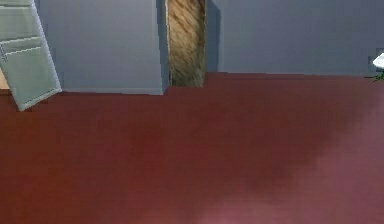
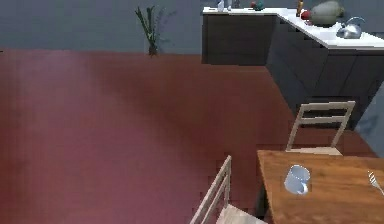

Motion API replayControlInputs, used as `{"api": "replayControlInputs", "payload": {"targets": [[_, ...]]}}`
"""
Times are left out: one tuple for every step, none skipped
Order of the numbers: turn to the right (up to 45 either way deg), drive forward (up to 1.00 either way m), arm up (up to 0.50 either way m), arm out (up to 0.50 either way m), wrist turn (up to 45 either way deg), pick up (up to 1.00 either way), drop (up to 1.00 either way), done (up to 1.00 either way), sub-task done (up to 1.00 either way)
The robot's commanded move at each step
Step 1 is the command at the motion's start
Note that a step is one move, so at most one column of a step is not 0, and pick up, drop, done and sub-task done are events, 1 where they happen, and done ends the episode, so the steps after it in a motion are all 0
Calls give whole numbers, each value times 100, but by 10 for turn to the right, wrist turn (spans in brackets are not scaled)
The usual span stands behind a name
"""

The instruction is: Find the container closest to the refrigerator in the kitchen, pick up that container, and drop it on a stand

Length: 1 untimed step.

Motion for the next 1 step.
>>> {"api": "replayControlInputs", "payload": {"targets": [[360,0,0,0,0,0,0,0,0]]}}
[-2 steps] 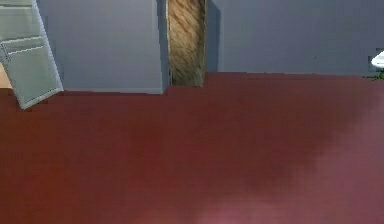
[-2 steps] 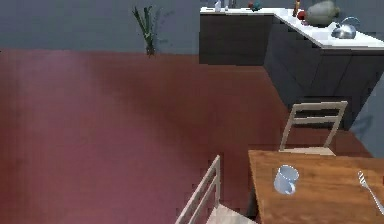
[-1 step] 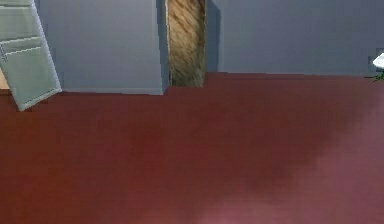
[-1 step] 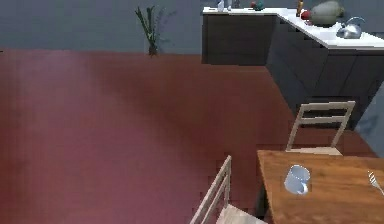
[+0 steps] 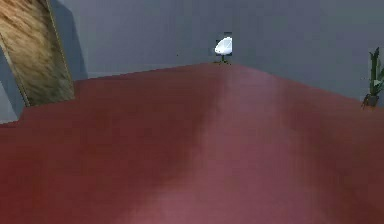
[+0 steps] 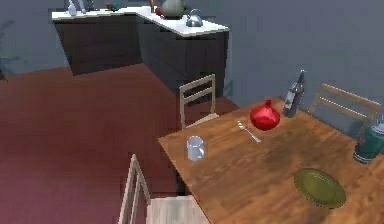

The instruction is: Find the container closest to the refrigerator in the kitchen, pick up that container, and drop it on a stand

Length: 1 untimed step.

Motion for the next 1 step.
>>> {"api": "replayControlInputs", "payload": {"targets": [[0,35,0,0,0,0,0,0,0]]}}
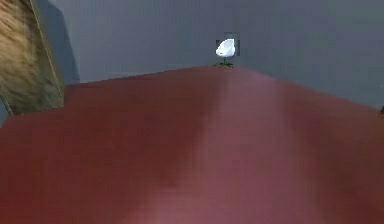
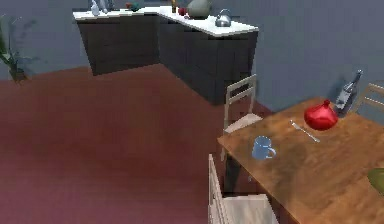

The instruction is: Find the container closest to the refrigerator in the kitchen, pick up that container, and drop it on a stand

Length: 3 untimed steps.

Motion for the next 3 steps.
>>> {"api": "replayControlInputs", "payload": {"targets": [[450,0,0,0,0,0,0,0,0],[90,0,0,0,0,0,0,0,0],[0,40,0,0,0,0,0,0,0]]}}
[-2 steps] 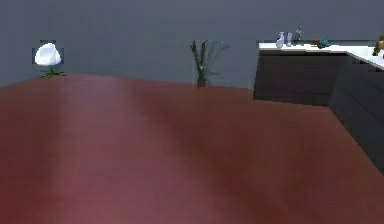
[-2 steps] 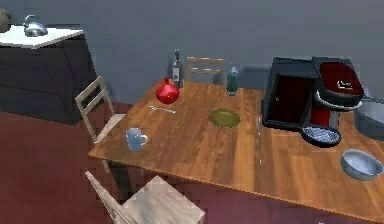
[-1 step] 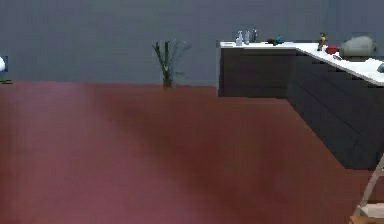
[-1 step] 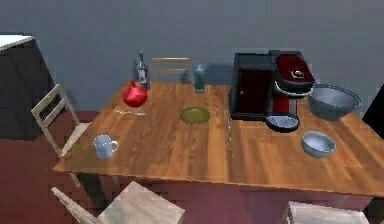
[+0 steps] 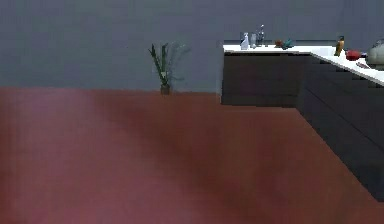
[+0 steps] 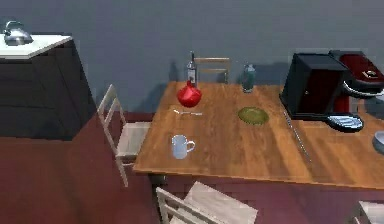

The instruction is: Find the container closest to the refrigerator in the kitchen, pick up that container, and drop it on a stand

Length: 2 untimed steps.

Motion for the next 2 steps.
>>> {"api": "replayControlInputs", "payload": {"targets": [[60,0,0,0,0,0,0,0,0],[0,100,0,0,0,0,0,0,0]]}}
